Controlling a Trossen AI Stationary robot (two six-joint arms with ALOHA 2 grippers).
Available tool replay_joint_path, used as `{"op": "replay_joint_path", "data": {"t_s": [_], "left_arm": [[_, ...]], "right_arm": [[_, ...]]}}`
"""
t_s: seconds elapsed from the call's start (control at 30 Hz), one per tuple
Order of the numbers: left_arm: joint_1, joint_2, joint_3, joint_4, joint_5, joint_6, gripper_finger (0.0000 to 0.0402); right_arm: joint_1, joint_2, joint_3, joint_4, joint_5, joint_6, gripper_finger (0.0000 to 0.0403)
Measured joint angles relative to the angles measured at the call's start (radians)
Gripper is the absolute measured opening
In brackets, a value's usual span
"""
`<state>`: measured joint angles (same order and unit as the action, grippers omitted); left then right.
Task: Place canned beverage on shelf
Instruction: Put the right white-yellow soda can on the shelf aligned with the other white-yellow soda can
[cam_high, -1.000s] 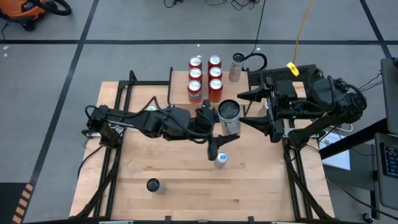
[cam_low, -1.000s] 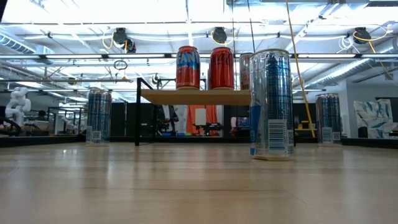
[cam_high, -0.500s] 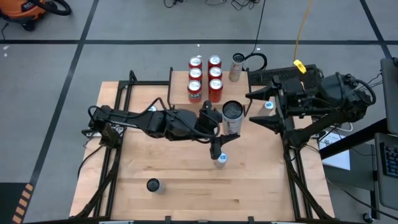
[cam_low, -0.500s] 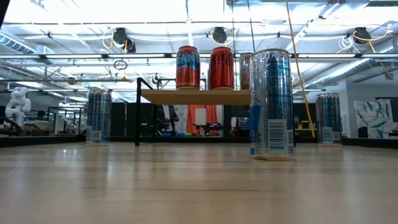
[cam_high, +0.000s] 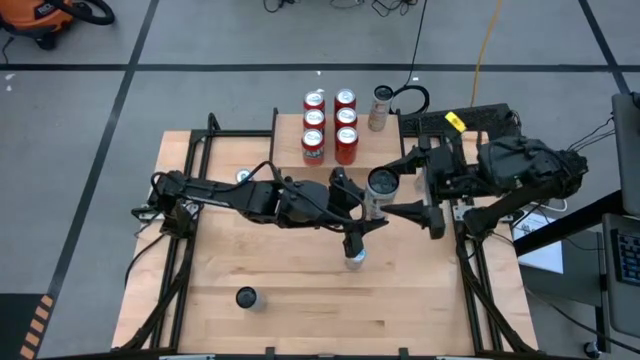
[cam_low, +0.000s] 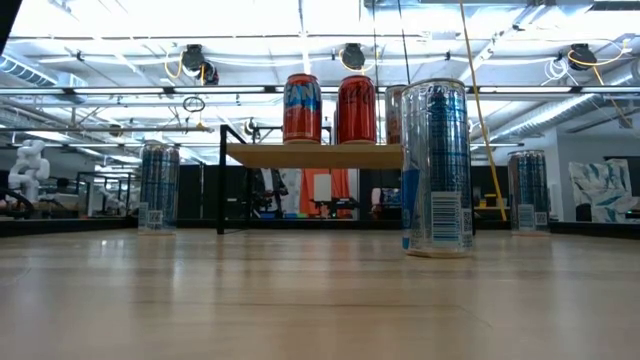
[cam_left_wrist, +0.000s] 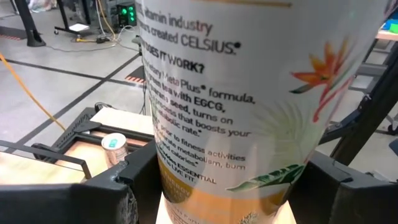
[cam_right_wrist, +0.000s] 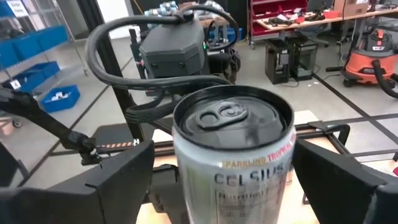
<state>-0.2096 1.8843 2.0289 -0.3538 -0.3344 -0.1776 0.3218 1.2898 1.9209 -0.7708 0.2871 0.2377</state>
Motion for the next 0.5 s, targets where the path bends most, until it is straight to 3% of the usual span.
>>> {"op": "replay_joint_path", "data": {"t_s": [0.5], "left_arm": [[0.0, 0.001, 0.0, -0.005, 0.002, -0.001, 0.0258]], "right_arm": [[0.0, 0.016, 0.0, 0.011, 0.031, -0.024, 0.0353]]}}
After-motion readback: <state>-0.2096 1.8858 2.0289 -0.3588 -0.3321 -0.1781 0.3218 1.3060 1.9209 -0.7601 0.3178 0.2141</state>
